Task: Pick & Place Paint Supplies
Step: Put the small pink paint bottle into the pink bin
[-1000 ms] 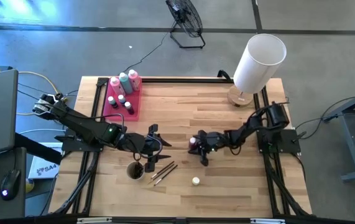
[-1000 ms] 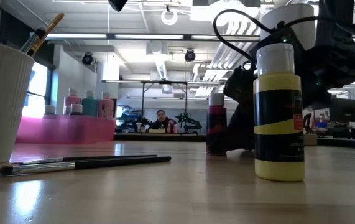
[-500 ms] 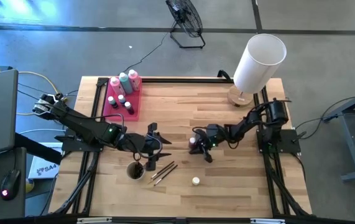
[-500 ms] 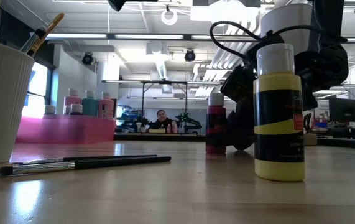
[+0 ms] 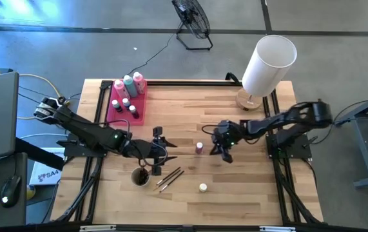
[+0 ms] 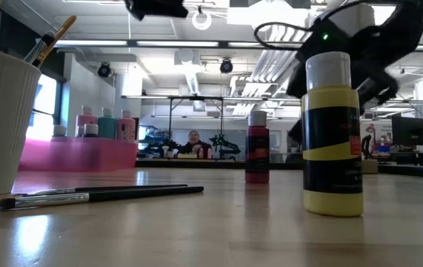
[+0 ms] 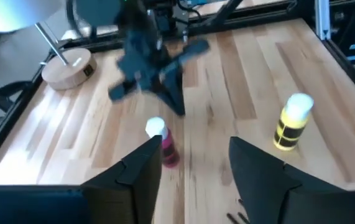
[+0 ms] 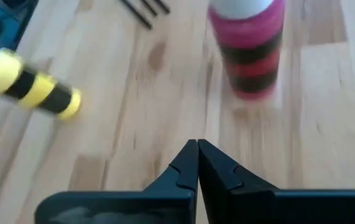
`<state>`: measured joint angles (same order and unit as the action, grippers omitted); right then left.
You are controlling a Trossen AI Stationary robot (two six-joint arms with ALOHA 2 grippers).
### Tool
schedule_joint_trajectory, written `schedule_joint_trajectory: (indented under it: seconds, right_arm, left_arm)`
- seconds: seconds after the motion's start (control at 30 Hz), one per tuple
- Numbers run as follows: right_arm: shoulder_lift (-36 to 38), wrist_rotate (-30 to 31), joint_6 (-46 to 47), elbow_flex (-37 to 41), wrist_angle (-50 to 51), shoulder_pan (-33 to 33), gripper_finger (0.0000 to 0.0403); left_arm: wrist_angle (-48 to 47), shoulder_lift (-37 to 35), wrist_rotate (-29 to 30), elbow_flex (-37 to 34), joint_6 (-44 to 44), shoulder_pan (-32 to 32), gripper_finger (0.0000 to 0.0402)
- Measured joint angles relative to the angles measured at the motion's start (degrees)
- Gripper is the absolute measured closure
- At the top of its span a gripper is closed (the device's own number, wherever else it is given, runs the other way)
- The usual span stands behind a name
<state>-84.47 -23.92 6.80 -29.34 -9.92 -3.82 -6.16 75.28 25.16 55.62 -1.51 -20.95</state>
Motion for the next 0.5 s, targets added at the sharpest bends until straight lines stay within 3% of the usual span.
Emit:
schedule_joint_trajectory:
  seconds: [0.2, 0.37, 0.5]
  right_arm:
    - [15.63, -3.75, -0.78, -0.02, 13.49, -1.3, 0.0401]
    - [30.61, -0.09, -0.8, -0.04, 24.74, -1.29, 0.0401]
    - [42.0, 3.57, -0.82, -0.04, 29.09, 0.05, 0.0401]
  left_arm:
    - [20.1, 0.03, -6.4, -8.39, 4.59, 5.73, 0.0276]
    - [22.27, 0.02, -15.25, -10.31, 3.39, 9.91, 0.0301]
    - [22.75, 1.63, -16.01, -10.47, 0.98, 10.95, 0.0304]
